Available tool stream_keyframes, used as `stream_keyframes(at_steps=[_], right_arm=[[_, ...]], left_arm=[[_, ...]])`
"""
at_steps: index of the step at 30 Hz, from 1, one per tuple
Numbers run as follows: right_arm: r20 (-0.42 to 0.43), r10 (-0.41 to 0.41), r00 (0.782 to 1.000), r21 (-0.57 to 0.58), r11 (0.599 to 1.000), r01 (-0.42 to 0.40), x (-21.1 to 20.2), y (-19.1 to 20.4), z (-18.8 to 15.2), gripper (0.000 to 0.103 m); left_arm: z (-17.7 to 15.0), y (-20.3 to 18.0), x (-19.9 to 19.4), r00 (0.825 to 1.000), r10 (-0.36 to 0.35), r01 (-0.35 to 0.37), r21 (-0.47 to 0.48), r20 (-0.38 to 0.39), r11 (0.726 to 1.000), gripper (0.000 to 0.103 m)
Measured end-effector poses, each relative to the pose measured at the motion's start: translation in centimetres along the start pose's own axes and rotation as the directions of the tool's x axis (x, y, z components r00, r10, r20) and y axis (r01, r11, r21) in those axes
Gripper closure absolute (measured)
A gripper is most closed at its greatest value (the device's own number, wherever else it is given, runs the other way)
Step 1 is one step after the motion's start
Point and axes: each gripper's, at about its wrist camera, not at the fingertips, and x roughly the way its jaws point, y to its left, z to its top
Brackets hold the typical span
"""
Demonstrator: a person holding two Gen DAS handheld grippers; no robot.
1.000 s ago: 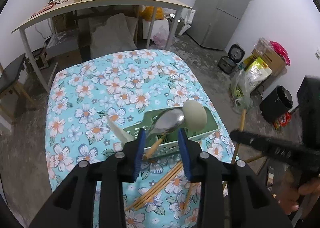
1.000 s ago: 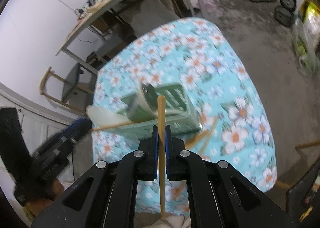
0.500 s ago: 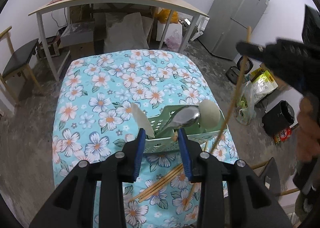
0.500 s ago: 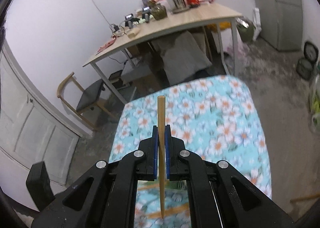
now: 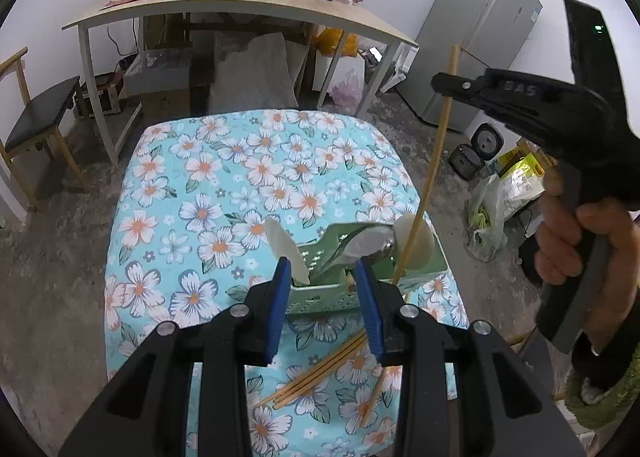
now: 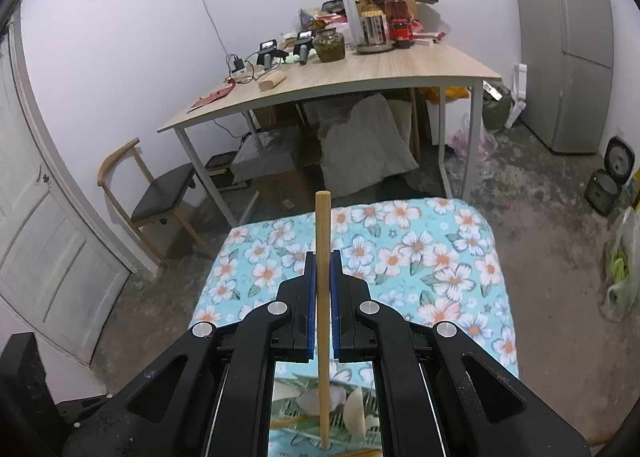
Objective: Organize utensils
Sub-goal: 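Carry the chopstick over the green caddy and lower it in with the right tool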
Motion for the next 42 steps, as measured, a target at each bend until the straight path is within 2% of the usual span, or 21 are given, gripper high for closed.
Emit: stream_keyframes(at_steps=[19,32,38,42], right_arm=[[0.068,0.035,0.997,-0.006,0.999,-0.034,0.2,0.0,1.4,0.099],[0.072,-0.037,0.997,-0.106,0.993,0.045,-1.6,0.9,-1.8,0.099],[0.019,-0.057,0.998,-0.103,0.993,0.059,-2.4,0.5,-3.7,0.098],[-0.052,-0.058,0.997,-0.066,0.996,0.054,-2.7,-0.3,-5.4,0.097]], left_arm=[[0.5,-1.0,-0.2,1.000,-0.005,0.005,0.015,0.008,1.000,0.071],[0.4,-1.2,-0.1,1.000,-0.006,0.006,0.020,0.002,1.000,0.071],[0.2,-1.9,-0.2,1.000,-0.009,0.009,0.039,0.002,0.999,0.071],[0.0,-2.1,-0.2,1.000,-0.006,0.006,0.048,0.000,0.999,0.071]])
